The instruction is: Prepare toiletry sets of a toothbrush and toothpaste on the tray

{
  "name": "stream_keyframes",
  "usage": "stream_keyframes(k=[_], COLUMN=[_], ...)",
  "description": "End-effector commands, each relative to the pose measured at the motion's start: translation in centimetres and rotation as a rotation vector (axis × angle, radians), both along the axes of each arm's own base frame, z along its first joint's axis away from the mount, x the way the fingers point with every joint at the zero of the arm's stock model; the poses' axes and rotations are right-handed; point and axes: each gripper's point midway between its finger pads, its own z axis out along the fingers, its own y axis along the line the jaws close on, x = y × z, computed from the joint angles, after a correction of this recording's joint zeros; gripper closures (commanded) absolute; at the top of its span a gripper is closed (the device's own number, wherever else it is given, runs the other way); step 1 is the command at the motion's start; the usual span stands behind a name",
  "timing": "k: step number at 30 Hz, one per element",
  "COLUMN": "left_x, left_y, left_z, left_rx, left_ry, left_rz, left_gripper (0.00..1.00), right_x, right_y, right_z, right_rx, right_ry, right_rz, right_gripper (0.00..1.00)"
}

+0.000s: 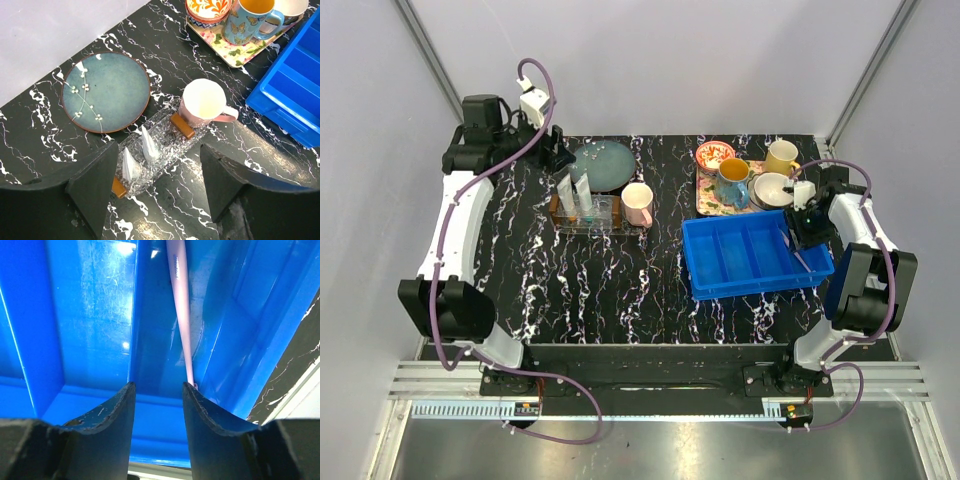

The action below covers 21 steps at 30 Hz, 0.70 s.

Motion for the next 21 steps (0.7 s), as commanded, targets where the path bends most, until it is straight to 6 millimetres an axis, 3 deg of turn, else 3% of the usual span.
stream_keyframes(k=[1,11,21], left_x=[0.5,1.4,0.2], left_y=[0.2,-1.0,-1.8], left_z=[0.9,0.1,1.9], left_rx=[0.004,-0.076,-0.091], left_ry=[0.004,0.012,-0.068], left_rz=[0.020,-0.005,-0.045], left_gripper=[0.29,0.29,0.28], right_x=[0.5,1.1,2.0], right_y=[-0.7,-1.3,-2.2], right_z=[0.1,-4.3,-7.7], right_rx=[-0.032,-0.047,-0.099], right_ry=[-0.011,0.015,-0.016], right_rz=[0.011,0.035,0.064], right_gripper=[0.53,0.52,0.52])
